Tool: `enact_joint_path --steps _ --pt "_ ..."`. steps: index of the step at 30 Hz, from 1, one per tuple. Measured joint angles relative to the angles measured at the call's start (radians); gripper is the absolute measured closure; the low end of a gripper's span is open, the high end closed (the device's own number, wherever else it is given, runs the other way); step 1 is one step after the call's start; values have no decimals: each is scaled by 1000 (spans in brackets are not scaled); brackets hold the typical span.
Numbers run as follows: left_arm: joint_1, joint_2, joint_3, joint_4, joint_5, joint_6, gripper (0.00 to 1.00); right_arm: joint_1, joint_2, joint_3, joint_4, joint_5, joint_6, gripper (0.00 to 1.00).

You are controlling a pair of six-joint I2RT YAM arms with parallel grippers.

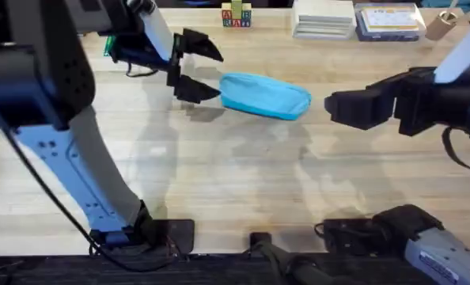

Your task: Unzip the bag, pick up the pens from the table one at a time and place them inside, then zip the bag closed.

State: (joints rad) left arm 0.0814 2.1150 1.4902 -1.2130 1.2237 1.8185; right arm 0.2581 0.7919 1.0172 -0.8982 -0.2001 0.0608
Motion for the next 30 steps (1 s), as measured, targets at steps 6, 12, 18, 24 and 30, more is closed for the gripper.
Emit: enact_joint_path --steps 6,12,18,24,30 --pt "0 -182 0 -63 -95 13 4 0 0 0 0 0 0 4" --pt "0 -328 0 -79 -175 -21 3 0 0 0 0 0 0 4" --pt "0 -434 0 -82 -240 -179 3 0 0 0 0 0 0 4" --pt "0 -525 0 -82 -295 -358 3 0 0 0 0 0 0 4" --pt "0 -614 0 -83 -355 -600 3 0 0 0 0 0 0 4"
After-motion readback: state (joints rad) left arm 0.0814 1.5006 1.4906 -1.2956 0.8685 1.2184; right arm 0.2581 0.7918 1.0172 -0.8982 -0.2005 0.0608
